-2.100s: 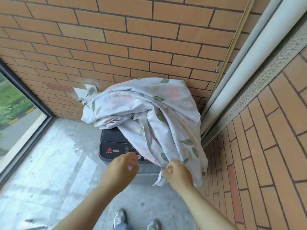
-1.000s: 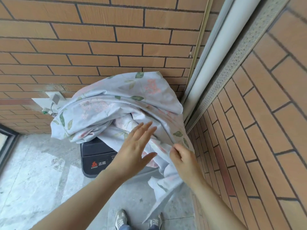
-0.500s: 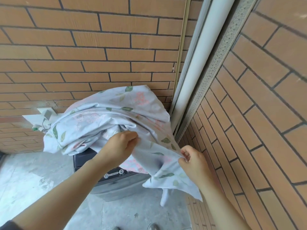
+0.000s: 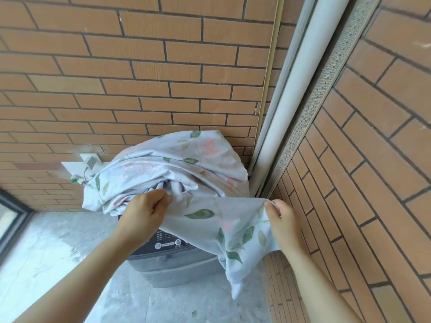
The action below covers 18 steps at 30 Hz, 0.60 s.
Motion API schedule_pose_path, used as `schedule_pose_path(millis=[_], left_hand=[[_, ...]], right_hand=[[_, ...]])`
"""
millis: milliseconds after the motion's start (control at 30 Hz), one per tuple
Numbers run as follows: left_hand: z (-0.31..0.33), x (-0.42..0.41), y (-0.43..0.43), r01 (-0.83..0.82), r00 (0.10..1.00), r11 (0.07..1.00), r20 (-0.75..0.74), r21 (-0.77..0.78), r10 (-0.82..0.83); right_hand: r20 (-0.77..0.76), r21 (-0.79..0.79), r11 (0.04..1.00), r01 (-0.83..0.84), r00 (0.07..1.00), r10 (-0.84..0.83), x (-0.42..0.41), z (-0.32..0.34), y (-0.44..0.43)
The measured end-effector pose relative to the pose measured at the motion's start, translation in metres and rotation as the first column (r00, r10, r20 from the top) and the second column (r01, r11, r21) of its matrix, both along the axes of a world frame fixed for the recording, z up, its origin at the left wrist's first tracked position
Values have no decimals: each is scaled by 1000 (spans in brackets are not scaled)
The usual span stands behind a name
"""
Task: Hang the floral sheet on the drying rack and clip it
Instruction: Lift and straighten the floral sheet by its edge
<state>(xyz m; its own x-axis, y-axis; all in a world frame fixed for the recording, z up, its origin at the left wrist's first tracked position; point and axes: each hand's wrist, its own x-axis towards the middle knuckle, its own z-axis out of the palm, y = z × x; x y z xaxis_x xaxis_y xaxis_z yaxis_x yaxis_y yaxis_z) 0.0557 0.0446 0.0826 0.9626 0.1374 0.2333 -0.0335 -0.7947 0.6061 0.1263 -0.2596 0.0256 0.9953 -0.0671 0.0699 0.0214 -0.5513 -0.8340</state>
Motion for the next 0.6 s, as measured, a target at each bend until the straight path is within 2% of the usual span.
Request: schedule_pose_path(millis=[200,400,600], left_hand=[[3,-39,-1,-160,987,986,-10,-56,160],[-6,-116,2,-325,946,943,-31,-77,324],[17,-193,15,-416,905,906,61,-74,421]], right_hand=[[87,58,980,-191,979,186,17,19,6],[99,-42,937,-347,932,349,9,29,34],[157,-52,901,-430,888,432,-41,60,58]])
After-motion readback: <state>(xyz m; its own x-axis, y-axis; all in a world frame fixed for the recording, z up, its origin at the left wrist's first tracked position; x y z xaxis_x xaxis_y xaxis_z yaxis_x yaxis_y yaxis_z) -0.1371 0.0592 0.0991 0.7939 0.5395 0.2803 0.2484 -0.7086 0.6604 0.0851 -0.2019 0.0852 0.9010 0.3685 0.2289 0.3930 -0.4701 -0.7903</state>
